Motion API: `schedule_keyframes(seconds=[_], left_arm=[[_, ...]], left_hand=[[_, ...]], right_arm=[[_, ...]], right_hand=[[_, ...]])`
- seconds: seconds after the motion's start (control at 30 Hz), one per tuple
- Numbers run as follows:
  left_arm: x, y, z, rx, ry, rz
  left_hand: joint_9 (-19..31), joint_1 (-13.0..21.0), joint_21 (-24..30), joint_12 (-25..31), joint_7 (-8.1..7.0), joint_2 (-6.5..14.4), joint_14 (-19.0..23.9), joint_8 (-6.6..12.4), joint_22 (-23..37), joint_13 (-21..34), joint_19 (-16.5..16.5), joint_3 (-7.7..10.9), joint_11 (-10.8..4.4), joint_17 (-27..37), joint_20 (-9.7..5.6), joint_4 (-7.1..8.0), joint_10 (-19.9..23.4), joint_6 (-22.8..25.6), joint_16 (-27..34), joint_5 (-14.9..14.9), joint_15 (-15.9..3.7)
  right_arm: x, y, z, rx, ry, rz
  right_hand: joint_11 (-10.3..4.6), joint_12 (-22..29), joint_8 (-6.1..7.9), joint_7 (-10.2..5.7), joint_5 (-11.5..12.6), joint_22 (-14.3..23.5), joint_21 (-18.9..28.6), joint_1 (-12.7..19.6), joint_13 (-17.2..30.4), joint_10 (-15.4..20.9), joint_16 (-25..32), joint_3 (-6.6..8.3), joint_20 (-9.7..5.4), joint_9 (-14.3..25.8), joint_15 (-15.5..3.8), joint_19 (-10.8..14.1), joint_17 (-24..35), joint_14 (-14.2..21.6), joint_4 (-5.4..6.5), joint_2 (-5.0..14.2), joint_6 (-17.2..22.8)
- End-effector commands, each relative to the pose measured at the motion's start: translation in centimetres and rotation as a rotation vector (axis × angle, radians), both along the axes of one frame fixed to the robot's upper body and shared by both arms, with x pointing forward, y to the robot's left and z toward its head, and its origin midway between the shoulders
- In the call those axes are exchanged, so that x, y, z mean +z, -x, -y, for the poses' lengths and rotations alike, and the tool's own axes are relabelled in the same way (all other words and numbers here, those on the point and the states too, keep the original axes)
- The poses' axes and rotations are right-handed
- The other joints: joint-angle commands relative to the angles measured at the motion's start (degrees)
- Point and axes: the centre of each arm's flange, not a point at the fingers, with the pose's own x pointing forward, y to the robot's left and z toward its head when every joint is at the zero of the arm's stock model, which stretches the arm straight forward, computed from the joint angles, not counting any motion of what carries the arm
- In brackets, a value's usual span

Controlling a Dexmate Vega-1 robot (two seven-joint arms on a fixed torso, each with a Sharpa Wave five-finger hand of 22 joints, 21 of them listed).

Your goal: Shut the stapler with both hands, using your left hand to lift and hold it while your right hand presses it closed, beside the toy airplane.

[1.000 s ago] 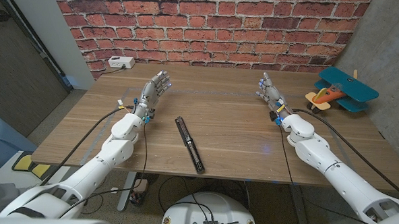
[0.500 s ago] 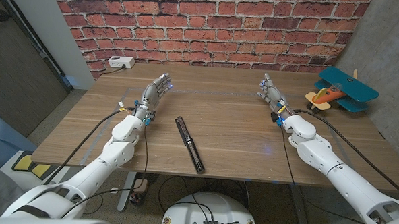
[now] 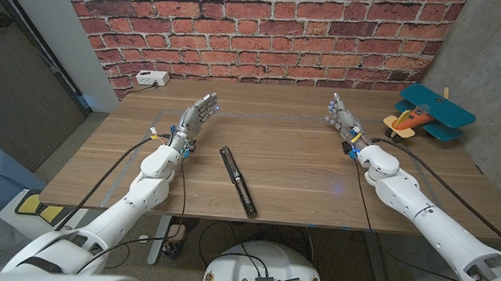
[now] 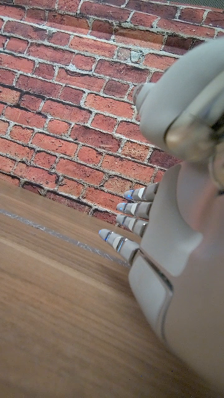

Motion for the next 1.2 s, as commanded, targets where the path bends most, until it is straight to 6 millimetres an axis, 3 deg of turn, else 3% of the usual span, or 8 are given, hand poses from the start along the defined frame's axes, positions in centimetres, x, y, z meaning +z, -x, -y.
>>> schedule_keyframes(seconds=[0.03, 0.5, 0.8, 0.9, 1.2], left_arm=[[0.4, 0.6, 0.6, -0.007, -0.038, 0.021], [-0.2, 1.2, 0.2, -0.035, -0.076, 0.032], [0.4, 2.1, -0.4, -0.068, -0.185, 0.055], [0.6, 2.3, -0.5, -0.088, -0.24, 0.049], [0.9, 2.6, -0.8, -0.074, -0.277, 0.054]], left_hand=[[0.2, 0.85, -0.05, 0.29, -0.32, -0.4, 0.56, 0.52, -0.03, 0.09, -0.07, -0.17, -0.11, 0.07, 0.11, 0.24, 1.03, 1.48, 0.03, -0.12, -2.07], [0.31, 1.32, 0.0, 0.7, -0.57, -1.01, 1.37, 0.72, -0.01, 0.16, 0.05, -0.57, 0.36, 0.09, 0.31, 0.46, 2.66, 3.66, 0.19, -0.16, -2.07], [0.42, 0.68, -0.06, 0.62, -0.69, -2.3, 0.94, -0.14, 0.02, 0.27, -0.21, -1.65, -0.26, 0.15, 0.71, 0.9, 2.96, 2.87, 0.0, -0.16, -1.86], [0.41, 0.69, -0.17, -0.08, -0.7, -2.62, 0.04, -1.47, 0.03, 0.33, -0.64, -2.12, 0.42, 0.14, 0.94, 1.1, 1.71, 0.18, -0.32, -0.07, -1.56], [0.4, 1.57, -0.29, -0.35, -0.64, -2.01, -0.96, -1.44, 0.02, 0.33, -1.3, -1.89, 0.08, 0.13, 1.08, 1.04, 1.39, 0.22, -0.45, 0.04, -1.31]], right_arm=[[-0.5, 0.0, 0.5, -0.005, -0.003, -0.016], [-0.3, 0.4, 0.8, -0.019, -0.007, -0.009], [-0.4, 0.5, 0.6, -0.02, -0.009, -0.009], [-0.5, 0.5, 0.6, -0.021, -0.011, -0.011], [-0.8, 0.4, 0.8, -0.026, -0.022, -0.014]], right_hand=[[0.1, 0.24, 0.05, -0.12, -0.13, 0.13, 0.22, 0.74, 0.18, 0.13, 0.16, -0.32, 0.02, 0.25, -0.54, -0.17, 0.0, -0.19, -0.32, -0.18, -0.03], [0.12, 0.29, 0.07, -0.11, -0.19, 0.13, 0.3, 0.78, 0.18, 0.21, 0.21, -0.27, 0.06, 0.25, -0.5, -0.16, -0.07, -0.18, -0.35, -0.1, -0.04], [0.04, 0.31, 0.09, -0.14, -0.23, 0.13, 0.35, 0.77, 0.18, 0.26, 0.25, -0.26, 0.11, 0.25, -0.58, -0.11, -0.1, -0.13, -0.36, -0.07, -0.03], [0.18, 0.3, 0.1, -0.16, -0.24, 0.14, 0.36, 0.79, 0.18, 0.22, 0.25, -0.26, 0.07, 0.25, -0.61, -0.1, -0.12, -0.13, -0.38, -0.06, -0.02], [-0.09, 0.32, 0.1, -0.13, -0.28, 0.14, 0.39, 0.83, 0.18, 0.25, 0.27, -0.23, 0.04, 0.25, -0.64, -0.09, -0.15, -0.11, -0.42, -0.04, -0.04]])
